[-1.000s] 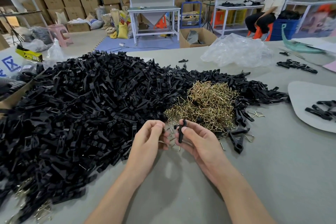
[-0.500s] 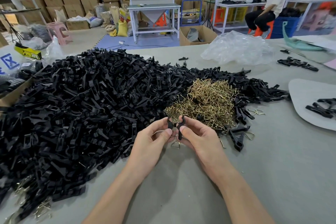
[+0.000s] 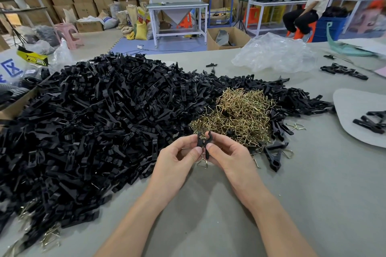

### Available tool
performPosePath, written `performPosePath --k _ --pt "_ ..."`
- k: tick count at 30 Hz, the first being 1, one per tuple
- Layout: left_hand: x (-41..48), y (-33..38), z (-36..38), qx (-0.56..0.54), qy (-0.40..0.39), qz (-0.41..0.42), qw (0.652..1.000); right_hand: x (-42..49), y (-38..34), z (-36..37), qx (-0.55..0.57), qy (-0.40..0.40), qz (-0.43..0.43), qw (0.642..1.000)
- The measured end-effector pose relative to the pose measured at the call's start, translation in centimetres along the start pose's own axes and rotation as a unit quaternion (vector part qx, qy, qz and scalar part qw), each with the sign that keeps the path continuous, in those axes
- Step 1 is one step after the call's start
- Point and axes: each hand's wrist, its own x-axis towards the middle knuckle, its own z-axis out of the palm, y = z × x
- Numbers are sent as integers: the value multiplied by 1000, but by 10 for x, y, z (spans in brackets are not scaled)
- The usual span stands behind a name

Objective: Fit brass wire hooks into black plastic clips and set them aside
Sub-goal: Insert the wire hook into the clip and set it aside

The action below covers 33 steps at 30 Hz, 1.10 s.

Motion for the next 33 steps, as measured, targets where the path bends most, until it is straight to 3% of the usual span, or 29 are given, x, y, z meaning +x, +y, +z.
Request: performPosePath --k 12,23,27,33 --pt "-4 3 -1 55 24 18 998 -2 -1 0 -3 -11 2 1000" --pt "-10 1 2 154 15 101 983 -6 -7 3 71 -29 16 997" --pt "-10 -5 1 213 -23 156 964 -8 -10 2 23 -17 -7 1000" --pt "-10 -8 1 250 -14 166 954 -9 -10 1 -26 3 -25 999"
